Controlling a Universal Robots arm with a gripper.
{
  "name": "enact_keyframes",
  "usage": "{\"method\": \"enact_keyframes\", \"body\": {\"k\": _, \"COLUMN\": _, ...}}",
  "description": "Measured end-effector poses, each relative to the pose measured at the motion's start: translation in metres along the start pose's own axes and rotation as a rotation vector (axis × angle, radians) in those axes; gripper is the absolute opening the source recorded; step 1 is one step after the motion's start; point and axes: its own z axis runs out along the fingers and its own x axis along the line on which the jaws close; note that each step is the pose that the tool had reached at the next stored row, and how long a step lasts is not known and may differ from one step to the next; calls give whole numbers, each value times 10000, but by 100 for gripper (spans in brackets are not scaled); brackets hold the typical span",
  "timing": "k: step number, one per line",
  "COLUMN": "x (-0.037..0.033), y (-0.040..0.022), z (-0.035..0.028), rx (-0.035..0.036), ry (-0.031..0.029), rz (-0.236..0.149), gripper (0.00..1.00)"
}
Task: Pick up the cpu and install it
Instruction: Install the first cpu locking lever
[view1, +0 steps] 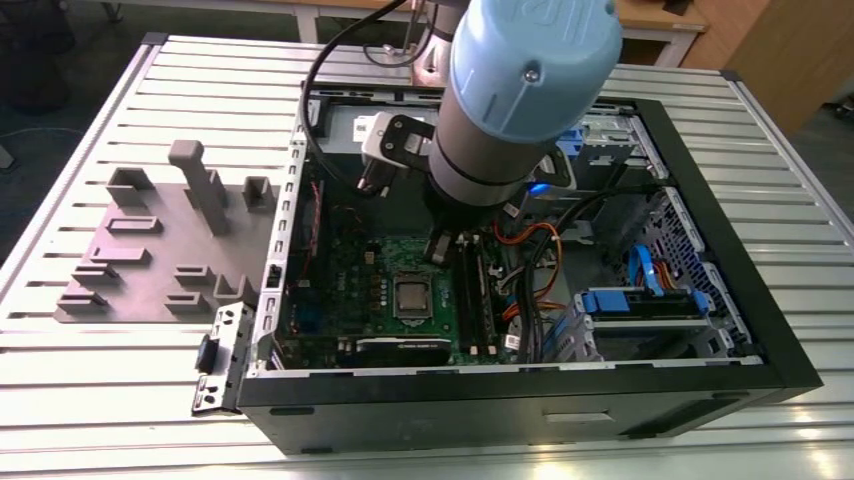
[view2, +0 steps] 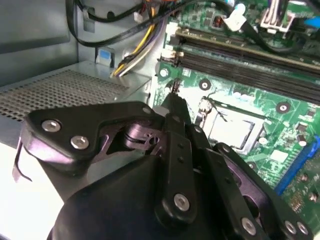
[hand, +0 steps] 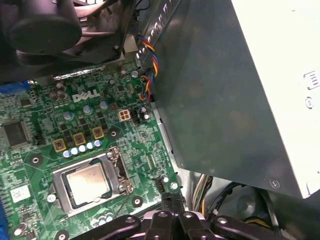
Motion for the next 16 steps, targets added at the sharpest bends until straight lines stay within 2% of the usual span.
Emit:
{"method": "enact_keyframes", "body": {"k": 2, "x": -1, "y": 0, "z": -5, "rx": 17, "ry": 48, "rz": 1, "gripper": 11}}
{"method": "enact_keyframes", "body": {"k": 4, "x": 0, "y": 1, "z": -10, "rx": 22, "ry": 60, "rz": 1, "gripper": 11}}
{"method": "enact_keyframes", "body": {"k": 8, "x": 35, "y": -12, "z": -26, "rx": 57, "ry": 155, "rz": 3, "gripper": 11}}
{"method": "enact_keyframes", "body": {"k": 11, "x": 92, "y": -32, "z": -47, "rx": 63, "ry": 174, "rz": 3, "gripper": 11}}
{"method": "enact_keyframes", "body": {"k": 16, "x": 100, "y": -35, "z": -50, "rx": 66, "ry": 181, "rz": 3, "gripper": 11}}
